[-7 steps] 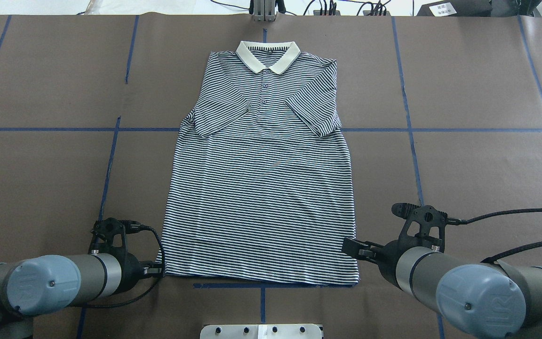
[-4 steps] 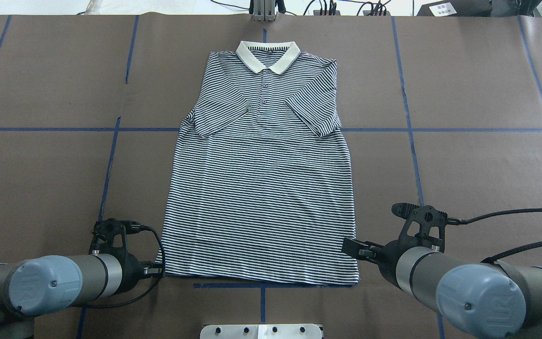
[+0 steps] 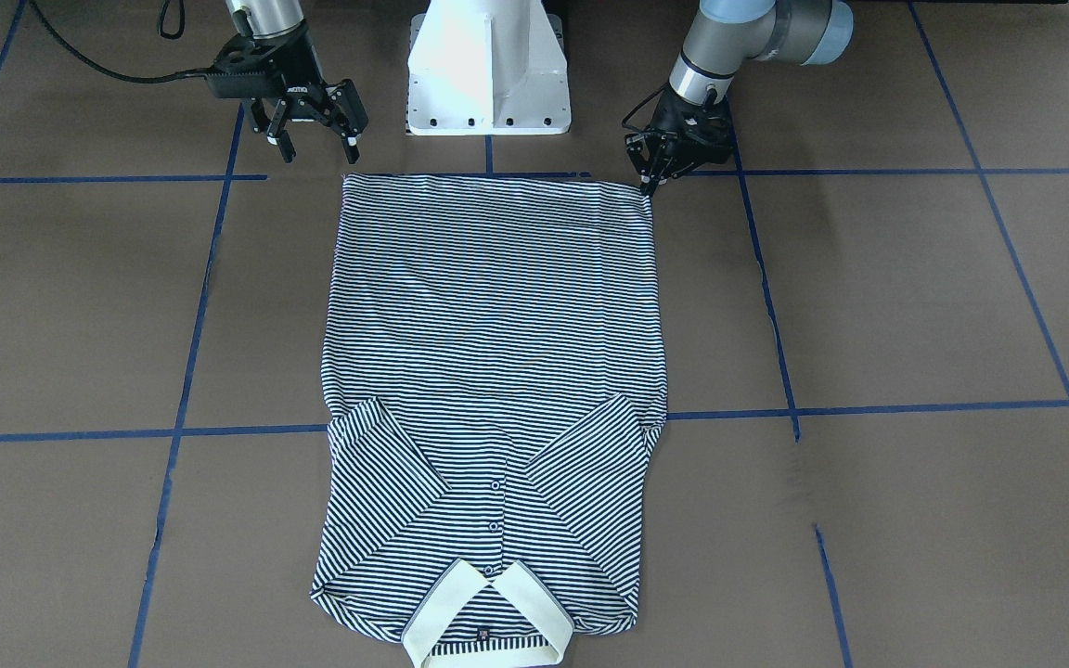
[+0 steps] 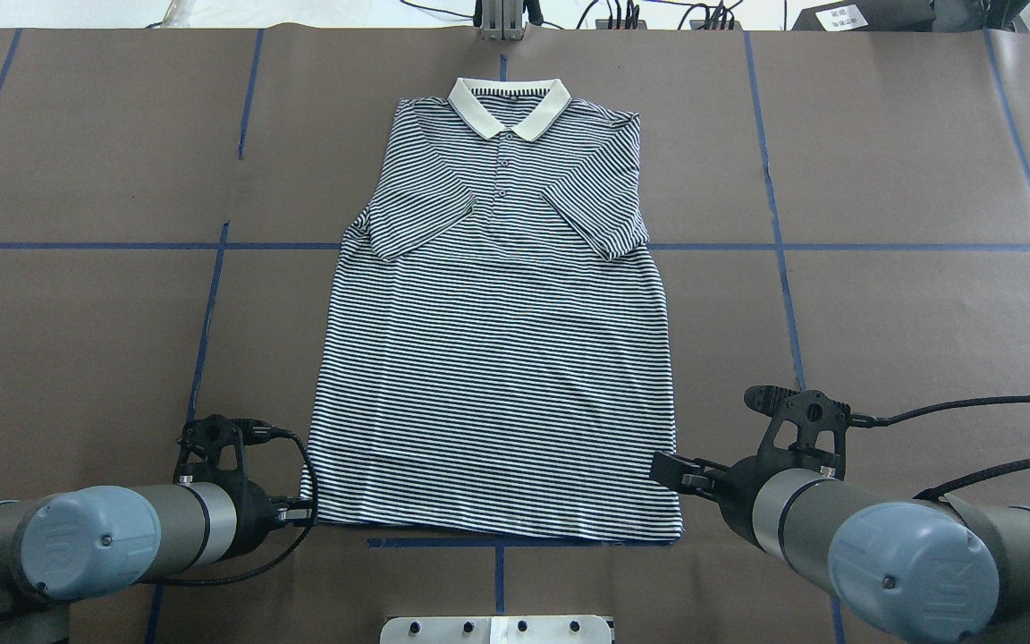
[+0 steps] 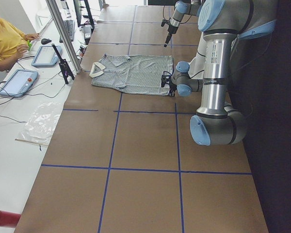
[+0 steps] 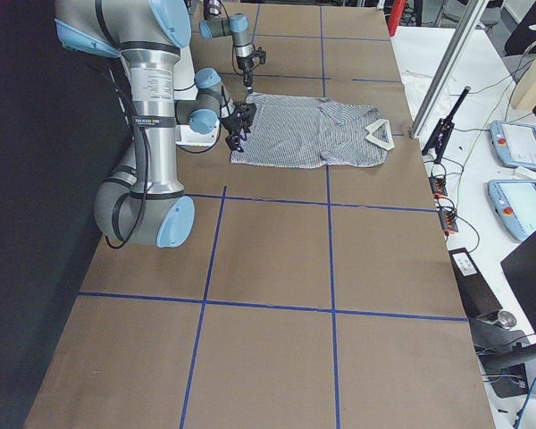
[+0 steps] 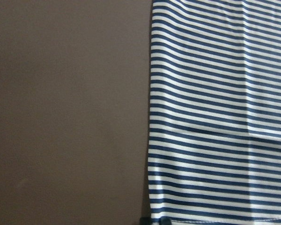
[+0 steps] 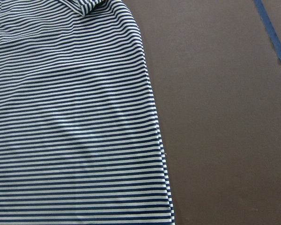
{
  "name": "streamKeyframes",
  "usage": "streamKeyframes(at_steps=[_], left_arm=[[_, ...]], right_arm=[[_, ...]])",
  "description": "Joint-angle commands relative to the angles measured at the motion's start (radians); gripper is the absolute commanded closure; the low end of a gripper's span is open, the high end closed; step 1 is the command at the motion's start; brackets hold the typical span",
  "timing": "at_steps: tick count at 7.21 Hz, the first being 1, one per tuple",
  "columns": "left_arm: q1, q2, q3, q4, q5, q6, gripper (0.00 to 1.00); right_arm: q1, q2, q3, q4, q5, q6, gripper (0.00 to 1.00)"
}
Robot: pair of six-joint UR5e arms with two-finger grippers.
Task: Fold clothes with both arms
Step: 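Lower both grippers and pinch the hem corners nearest the robot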
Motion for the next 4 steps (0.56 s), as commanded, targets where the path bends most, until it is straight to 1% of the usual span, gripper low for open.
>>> streamKeyframes(at_steps=[1, 2, 3, 4], left_arm=[[0.0, -0.002, -0.002, 0.0, 0.001, 0.001, 1.0], [0.0, -0.006, -0.002, 0.0, 0.001, 0.001, 1.0], [0.0, -0.009, -0.004, 0.0, 0.001, 0.001, 1.0], [0.0, -0.019, -0.004, 0.0, 0.002, 0.001, 1.0]], right_arm=[[-0.003, -0.001, -0.006, 0.0, 0.0, 0.012, 0.06], [-0.004, 0.001, -0.024, 0.0, 0.0, 0.053, 0.19], [-0.012, 0.004, -0.061, 0.002, -0.002, 0.073, 0.24], [-0.035, 0.008, -0.087, 0.002, -0.024, 0.093, 0.24]])
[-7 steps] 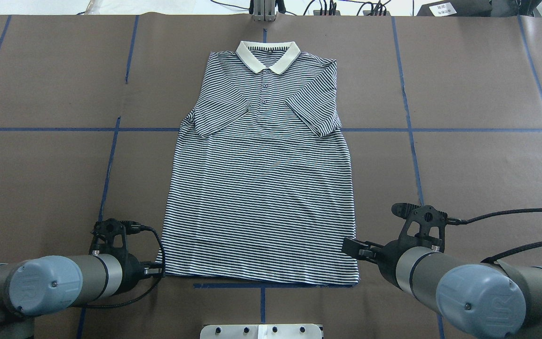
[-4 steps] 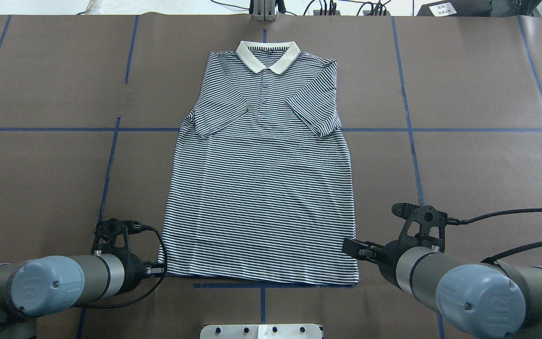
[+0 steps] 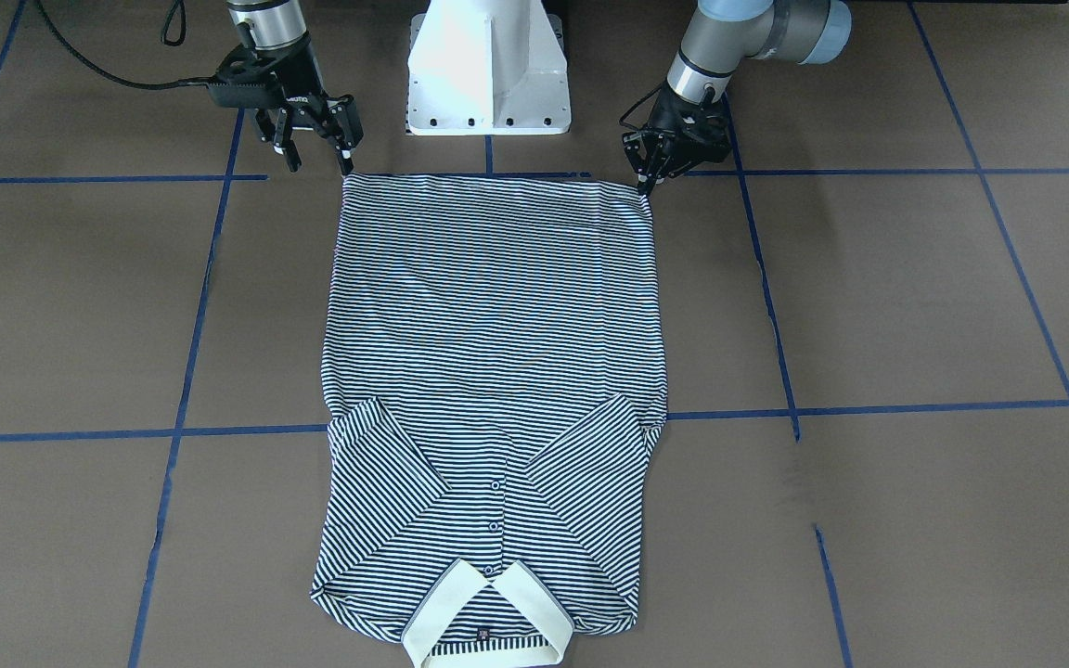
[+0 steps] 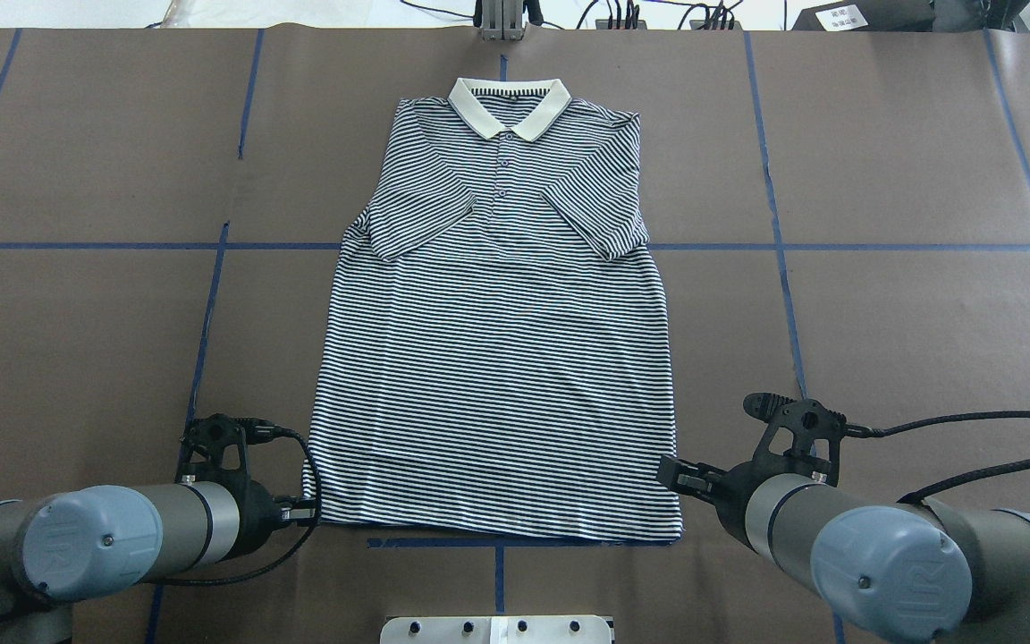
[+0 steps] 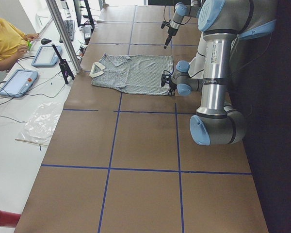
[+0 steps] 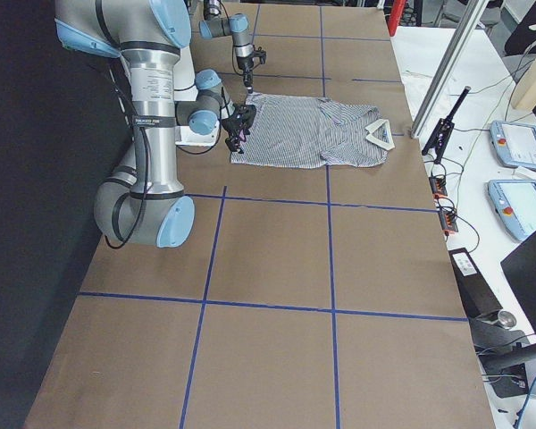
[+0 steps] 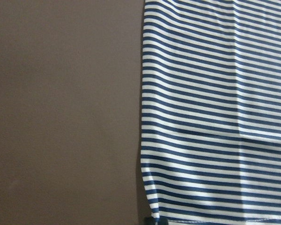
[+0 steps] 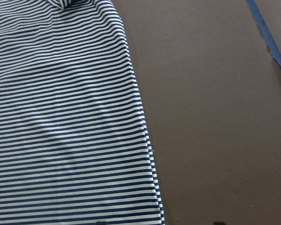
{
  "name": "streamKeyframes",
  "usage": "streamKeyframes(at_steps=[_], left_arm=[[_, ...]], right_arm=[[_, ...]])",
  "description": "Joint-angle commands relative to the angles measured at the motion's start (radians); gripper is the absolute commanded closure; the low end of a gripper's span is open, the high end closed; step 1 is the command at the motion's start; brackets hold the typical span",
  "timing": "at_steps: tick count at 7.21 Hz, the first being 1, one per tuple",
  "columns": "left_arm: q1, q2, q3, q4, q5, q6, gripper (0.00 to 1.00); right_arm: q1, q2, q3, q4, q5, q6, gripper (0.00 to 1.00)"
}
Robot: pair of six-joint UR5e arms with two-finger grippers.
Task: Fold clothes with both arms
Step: 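Lower both grippers and pinch the hem corners nearest the robot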
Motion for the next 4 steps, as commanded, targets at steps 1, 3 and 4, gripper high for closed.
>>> streamKeyframes(at_steps=[1, 3, 4], left_arm=[[0.0, -0.016, -0.004, 0.0, 0.009, 0.0, 1.0], [0.002, -0.028, -0.004, 0.0, 0.053, 0.0, 1.0], [0.002, -0.028, -0.005, 0.0, 0.068, 0.0, 1.0]], right_arm=[[-0.049, 0.006, -0.054, 0.001, -0.024, 0.056, 0.26], [-0.132, 0.012, -0.092, -0.001, -0.074, 0.079, 0.28], [-0.153, 0.014, -0.1, -0.001, -0.078, 0.08, 0.32]])
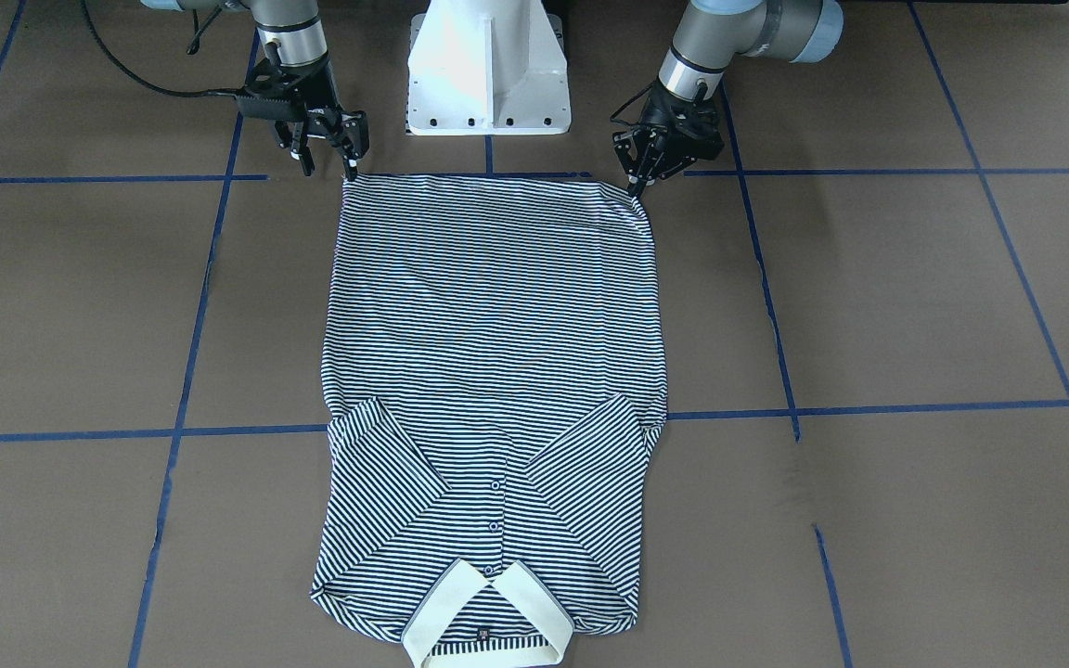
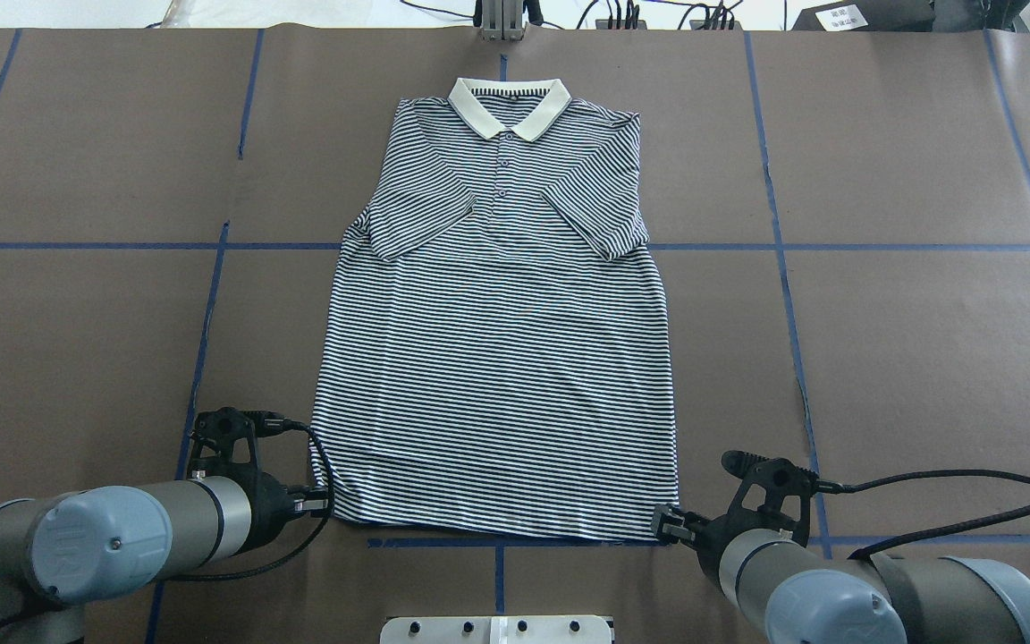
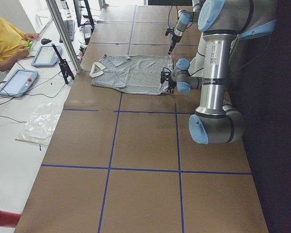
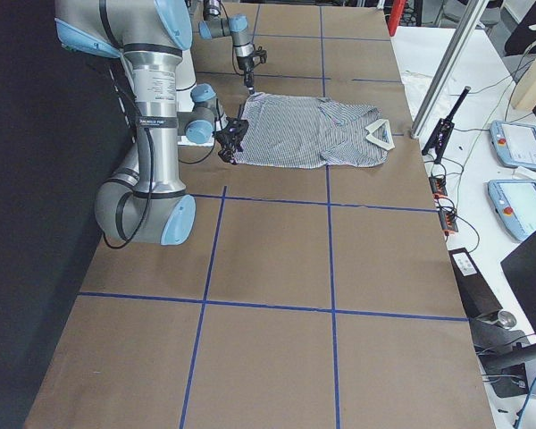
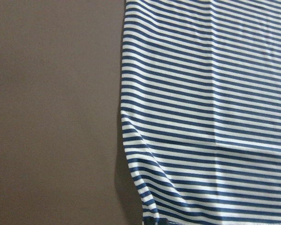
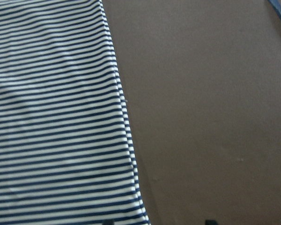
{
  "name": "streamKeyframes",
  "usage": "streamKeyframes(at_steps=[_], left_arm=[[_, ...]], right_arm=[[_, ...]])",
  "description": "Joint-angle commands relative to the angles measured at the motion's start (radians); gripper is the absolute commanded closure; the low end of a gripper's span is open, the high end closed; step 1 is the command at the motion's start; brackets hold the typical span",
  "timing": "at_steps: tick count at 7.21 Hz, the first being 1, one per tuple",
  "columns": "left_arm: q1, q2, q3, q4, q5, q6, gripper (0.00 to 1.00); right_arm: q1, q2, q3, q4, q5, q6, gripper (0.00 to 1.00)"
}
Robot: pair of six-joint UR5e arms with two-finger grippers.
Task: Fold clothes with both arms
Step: 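Lower both grippers and pinch the hem corners nearest the robot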
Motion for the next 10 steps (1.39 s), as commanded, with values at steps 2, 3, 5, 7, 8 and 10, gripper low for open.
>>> streamKeyframes(at_steps=[2, 3, 5, 7, 8, 10], left_arm=[[0.002, 0.0, -0.003, 0.0, 0.038, 0.0, 1.0], [0.002, 0.002, -0.004, 0.0, 0.039, 0.0, 1.0], [0.006, 0.002, -0.009, 0.003, 0.085, 0.0, 1.0], [0.006, 0.002, -0.01, 0.003, 0.085, 0.0, 1.0], [0.006, 0.002, -0.01, 0.003, 0.085, 0.0, 1.0], [0.006, 0.002, -0.012, 0.003, 0.085, 0.0, 1.0]], right_arm=[[-0.045, 0.034, -0.023, -0.002, -0.023, 0.007, 0.43], [-0.045, 0.033, -0.029, -0.002, -0.025, 0.005, 0.45], [-0.029, 0.036, -0.031, -0.002, -0.051, -0.01, 0.48], [-0.002, 0.037, -0.035, -0.002, -0.051, -0.05, 0.49], [0.0, 0.045, -0.038, -0.002, -0.051, -0.059, 0.49], [-0.002, 0.051, -0.05, -0.001, -0.05, -0.058, 0.49]])
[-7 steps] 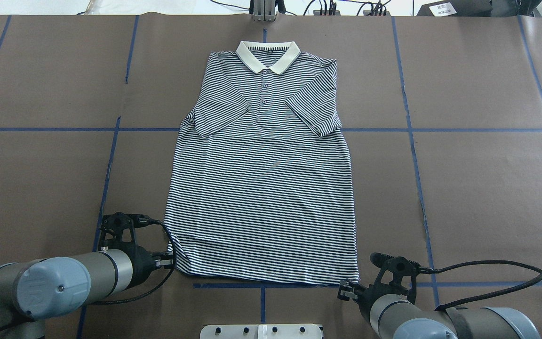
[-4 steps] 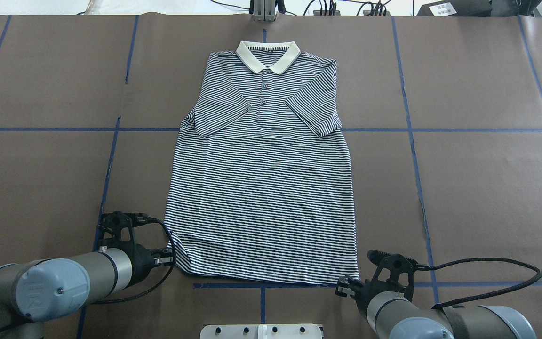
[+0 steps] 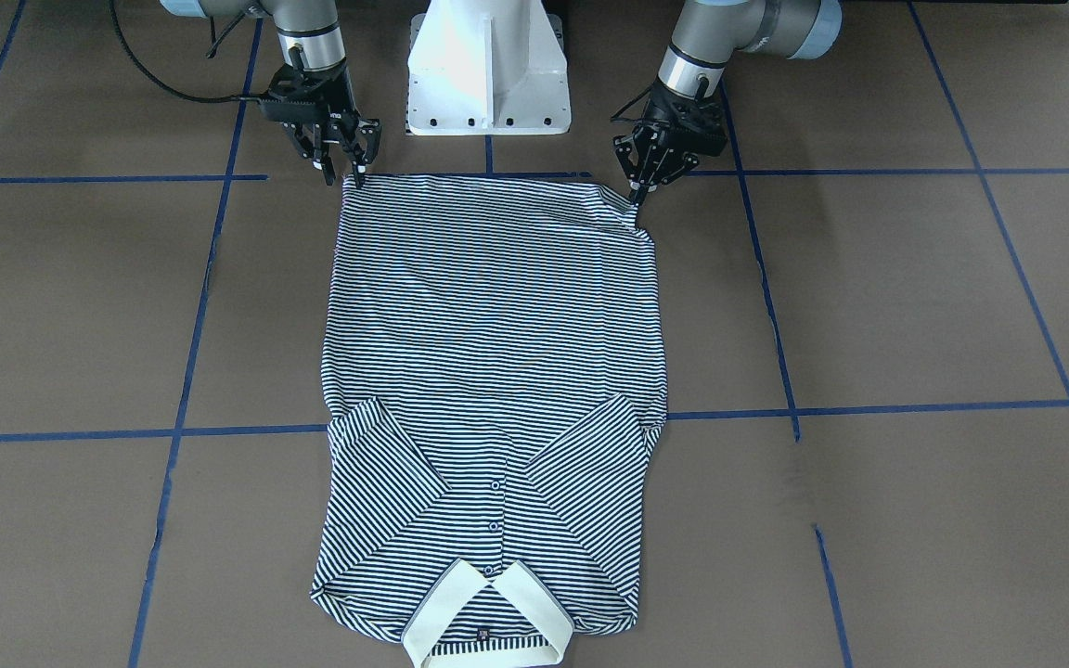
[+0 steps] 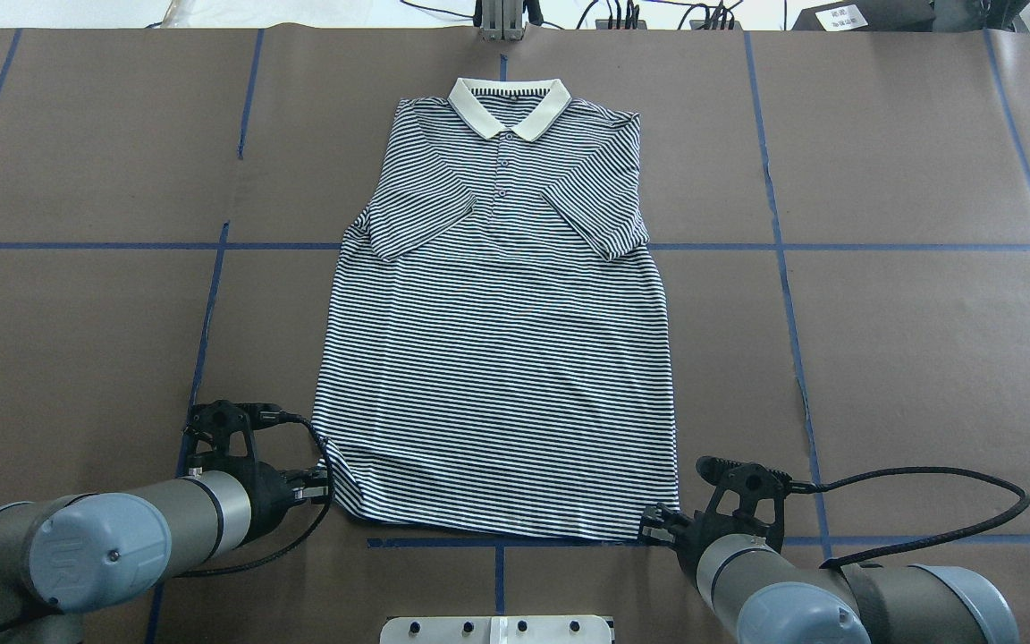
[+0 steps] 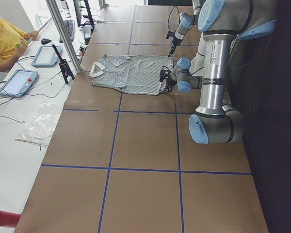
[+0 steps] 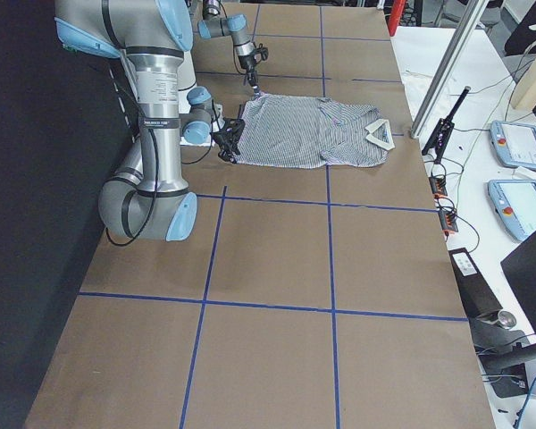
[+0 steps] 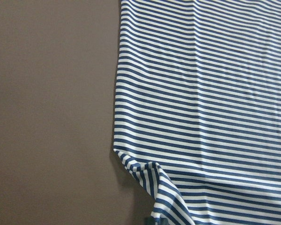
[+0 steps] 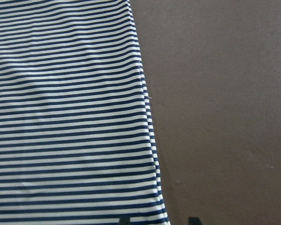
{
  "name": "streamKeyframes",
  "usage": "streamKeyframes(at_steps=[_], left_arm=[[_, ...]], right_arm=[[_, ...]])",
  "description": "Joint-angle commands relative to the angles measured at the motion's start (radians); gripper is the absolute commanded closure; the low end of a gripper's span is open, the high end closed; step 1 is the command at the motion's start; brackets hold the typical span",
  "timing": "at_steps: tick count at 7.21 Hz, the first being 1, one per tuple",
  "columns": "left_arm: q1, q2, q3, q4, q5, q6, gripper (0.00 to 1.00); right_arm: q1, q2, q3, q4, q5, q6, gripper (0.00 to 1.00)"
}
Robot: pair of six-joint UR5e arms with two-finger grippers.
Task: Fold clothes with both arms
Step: 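Lower both grippers and pinch the hem corners nearest the robot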
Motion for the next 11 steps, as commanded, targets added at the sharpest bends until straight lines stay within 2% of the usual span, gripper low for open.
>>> streamKeyframes(at_steps=[1, 4, 5, 7, 9, 10, 11], left_arm=[[0.0, 0.0, -0.001, 0.0, 0.0, 0.0, 1.0], [0.0, -0.002, -0.001, 0.0, 0.0, 0.0, 1.0], [0.0, -0.002, -0.001, 0.0, 0.0, 0.0, 1.0], [0.0, -0.002, 0.0, 0.002, 0.0, 0.0, 1.0], [-0.001, 0.002, 0.0, 0.002, 0.0, 0.0, 1.0], [-0.008, 0.002, -0.01, 0.005, -0.001, 0.002, 1.0], [-0.014, 0.003, -0.136, 0.167, -0.027, 0.015, 1.0]], right_arm=[[0.003, 0.039, -0.04, 0.001, -0.001, -0.001, 0.49], [0.006, 0.046, -0.048, 0.0, -0.001, -0.003, 0.49], [0.006, 0.046, -0.048, 0.0, 0.0, -0.004, 0.55], [0.012, 0.044, -0.048, -0.013, 0.001, -0.003, 1.0], [0.017, 0.035, -0.045, -0.019, 0.002, -0.003, 1.0], [0.017, 0.047, -0.017, -0.076, 0.004, -0.003, 1.0], [0.018, 0.046, 0.062, -0.133, 0.013, -0.003, 1.0]])
